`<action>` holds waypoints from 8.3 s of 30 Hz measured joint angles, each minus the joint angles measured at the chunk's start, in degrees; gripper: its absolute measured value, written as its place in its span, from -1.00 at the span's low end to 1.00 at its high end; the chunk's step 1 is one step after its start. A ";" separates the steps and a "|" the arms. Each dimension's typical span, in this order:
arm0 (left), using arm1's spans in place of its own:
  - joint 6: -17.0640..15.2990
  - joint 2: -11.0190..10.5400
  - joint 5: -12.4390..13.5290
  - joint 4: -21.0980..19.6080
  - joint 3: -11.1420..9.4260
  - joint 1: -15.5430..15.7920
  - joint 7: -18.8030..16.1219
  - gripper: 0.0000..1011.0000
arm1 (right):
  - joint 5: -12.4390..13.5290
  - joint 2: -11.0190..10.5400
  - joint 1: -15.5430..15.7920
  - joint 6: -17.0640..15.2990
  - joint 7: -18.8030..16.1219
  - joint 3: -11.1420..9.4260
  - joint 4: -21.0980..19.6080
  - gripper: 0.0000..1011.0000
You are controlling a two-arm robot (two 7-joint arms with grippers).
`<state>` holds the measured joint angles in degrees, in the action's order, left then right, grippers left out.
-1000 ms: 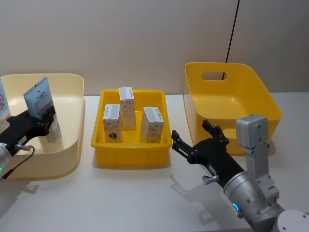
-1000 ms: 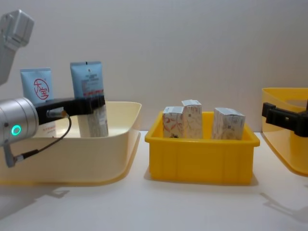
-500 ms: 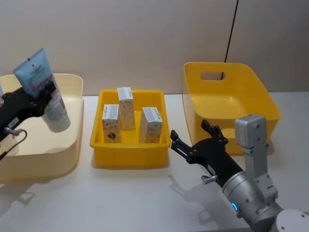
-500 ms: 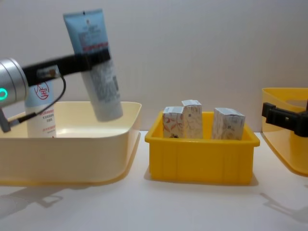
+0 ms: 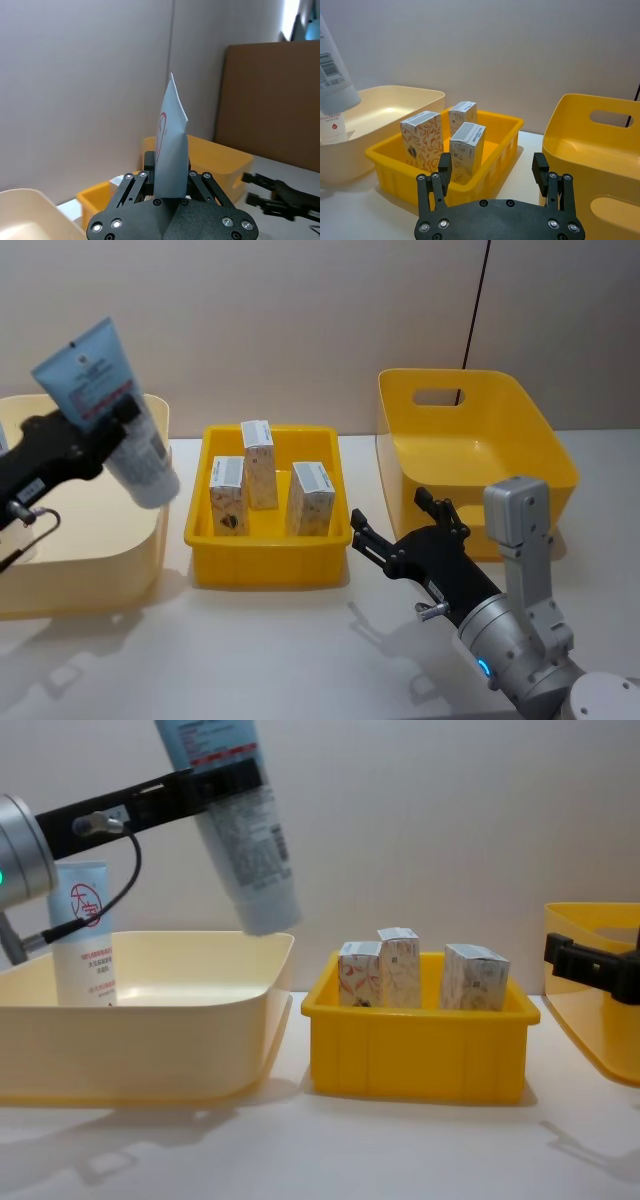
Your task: Bimanual collaborative sorting of washing and personal care products
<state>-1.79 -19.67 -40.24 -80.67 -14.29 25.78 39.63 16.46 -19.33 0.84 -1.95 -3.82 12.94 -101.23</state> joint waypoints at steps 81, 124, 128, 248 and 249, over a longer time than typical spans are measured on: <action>-1.58 1.08 -0.22 0.68 -8.46 0.28 6.76 -0.45 | 12.89 -6.86 -17.08 -13.57 -28.64 10.48 3.70 0.98; -1.58 1.08 -0.23 0.67 -8.45 0.28 6.76 -0.45 | 7.01 -3.07 -24.31 -13.42 -22.56 17.10 9.52 0.39; -1.58 1.04 -0.23 0.68 -8.45 0.28 6.76 -0.45 | 6.97 -2.99 -24.42 -13.35 -22.51 17.22 9.66 0.31; -1.58 1.09 -0.22 0.68 -8.46 0.28 6.77 0.98 | -3.62 2.03 -25.70 -14.75 6.87 -1.86 20.55 -0.08; -1.58 1.09 -0.23 0.68 -8.46 0.29 6.77 0.98 | -3.66 2.13 -25.65 -15.04 7.03 -1.88 20.55 -0.08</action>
<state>-3.38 -18.58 -40.47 -80.00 -22.75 26.07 46.40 12.80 -17.20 -24.81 -16.99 3.20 11.06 -80.68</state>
